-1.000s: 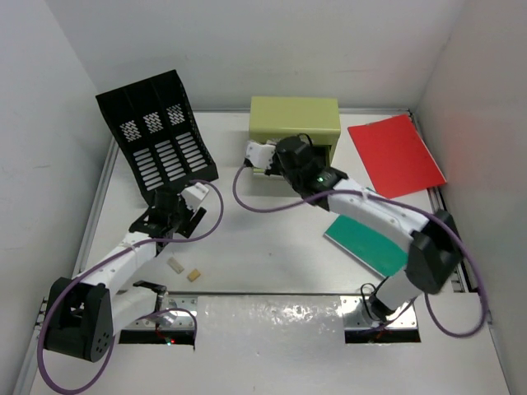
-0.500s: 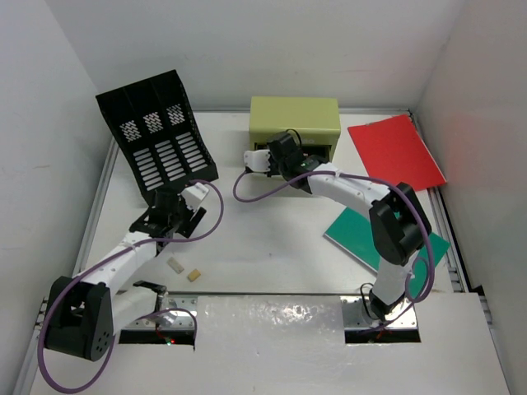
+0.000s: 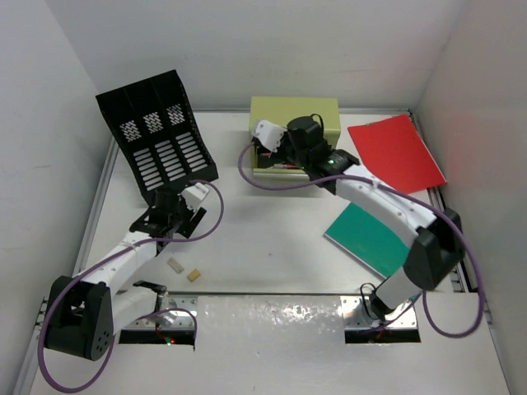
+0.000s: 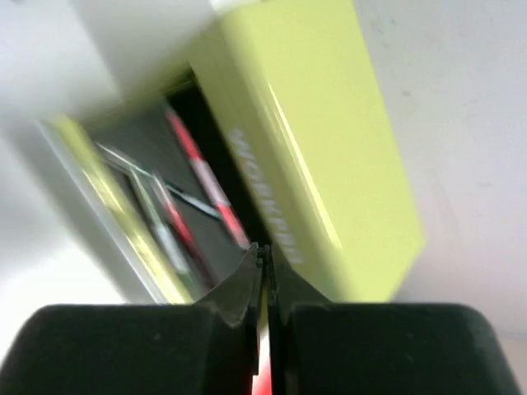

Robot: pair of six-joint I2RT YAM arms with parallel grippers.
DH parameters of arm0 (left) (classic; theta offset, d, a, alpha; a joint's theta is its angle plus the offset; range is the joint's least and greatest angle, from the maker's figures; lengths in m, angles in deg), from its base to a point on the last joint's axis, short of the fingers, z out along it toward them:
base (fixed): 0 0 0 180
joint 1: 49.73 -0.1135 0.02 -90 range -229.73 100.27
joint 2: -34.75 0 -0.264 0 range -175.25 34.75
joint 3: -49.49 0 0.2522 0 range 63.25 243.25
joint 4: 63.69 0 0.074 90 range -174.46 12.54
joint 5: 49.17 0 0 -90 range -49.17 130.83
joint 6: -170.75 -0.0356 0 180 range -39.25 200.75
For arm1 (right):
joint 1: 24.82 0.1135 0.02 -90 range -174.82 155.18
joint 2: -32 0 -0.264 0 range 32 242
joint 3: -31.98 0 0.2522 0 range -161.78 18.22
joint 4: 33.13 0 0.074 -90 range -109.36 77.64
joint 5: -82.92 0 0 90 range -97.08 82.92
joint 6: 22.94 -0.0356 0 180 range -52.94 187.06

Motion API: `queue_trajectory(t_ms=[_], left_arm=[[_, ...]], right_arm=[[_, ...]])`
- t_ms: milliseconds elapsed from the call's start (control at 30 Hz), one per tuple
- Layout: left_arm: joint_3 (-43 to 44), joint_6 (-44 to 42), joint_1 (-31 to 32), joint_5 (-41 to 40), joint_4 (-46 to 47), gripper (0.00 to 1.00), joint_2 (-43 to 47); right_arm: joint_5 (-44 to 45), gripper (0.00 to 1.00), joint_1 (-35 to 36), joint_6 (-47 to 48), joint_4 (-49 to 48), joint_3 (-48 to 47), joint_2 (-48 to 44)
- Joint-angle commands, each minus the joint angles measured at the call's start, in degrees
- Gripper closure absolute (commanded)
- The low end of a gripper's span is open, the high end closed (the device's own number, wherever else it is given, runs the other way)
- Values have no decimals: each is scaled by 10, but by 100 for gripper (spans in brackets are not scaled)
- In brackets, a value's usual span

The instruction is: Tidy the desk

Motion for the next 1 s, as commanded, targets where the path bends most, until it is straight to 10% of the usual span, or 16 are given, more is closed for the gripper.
queue_trajectory(t_ms=[0,200,967], left_arm=[[0,-1,-6,2,20,32,2],[-1,-1,-6,2,20,32,2],[1,-1,-6,1,19,32,-4]], right_arm=[[-141,100,-11,-210,4,47,-52],[-320,100,-21,-363,-85,181,-52],[-41,100,-75,-263,-104,42,126]])
